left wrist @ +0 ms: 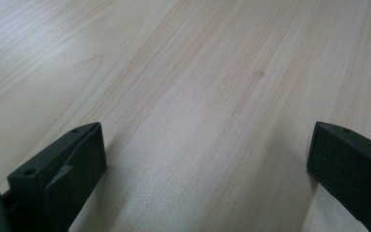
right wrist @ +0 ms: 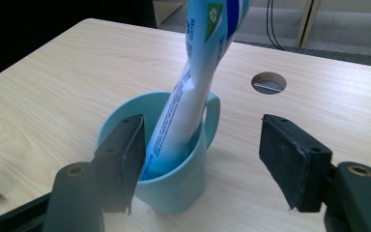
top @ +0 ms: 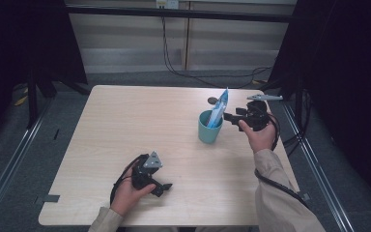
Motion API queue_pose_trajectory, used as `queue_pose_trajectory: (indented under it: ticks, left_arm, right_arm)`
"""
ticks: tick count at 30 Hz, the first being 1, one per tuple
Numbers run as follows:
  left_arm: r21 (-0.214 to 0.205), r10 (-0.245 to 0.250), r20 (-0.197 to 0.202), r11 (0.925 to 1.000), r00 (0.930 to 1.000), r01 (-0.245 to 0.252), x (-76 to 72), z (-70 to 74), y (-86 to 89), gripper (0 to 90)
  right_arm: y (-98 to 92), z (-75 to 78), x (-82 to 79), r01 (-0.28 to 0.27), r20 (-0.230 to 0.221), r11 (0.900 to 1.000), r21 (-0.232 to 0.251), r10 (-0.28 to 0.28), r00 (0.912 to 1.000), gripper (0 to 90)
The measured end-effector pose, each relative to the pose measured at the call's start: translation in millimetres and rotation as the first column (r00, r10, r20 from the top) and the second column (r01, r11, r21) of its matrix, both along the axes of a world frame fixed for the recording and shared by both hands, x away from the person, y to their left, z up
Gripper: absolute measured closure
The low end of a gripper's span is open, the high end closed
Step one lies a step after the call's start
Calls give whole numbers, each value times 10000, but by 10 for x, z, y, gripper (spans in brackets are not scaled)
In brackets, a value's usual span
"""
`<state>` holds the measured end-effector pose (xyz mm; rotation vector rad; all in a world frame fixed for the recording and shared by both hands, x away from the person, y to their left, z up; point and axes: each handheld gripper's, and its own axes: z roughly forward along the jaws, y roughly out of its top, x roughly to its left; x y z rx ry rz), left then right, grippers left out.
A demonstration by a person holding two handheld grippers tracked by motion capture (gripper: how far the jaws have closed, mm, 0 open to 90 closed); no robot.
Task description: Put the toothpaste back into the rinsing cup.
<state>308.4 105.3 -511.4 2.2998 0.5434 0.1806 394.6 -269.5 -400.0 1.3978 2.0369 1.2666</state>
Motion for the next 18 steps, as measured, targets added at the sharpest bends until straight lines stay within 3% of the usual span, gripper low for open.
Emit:
queue_pose_trajectory:
  ticks: [18]
  left_arm:
    - [-1, 7, -33, 10000, 10000, -7, -2, 0, 0, 0]
  right_arm:
    - [-49, -49, -234, -659, 12, 9967, -480, 661, 9978, 264]
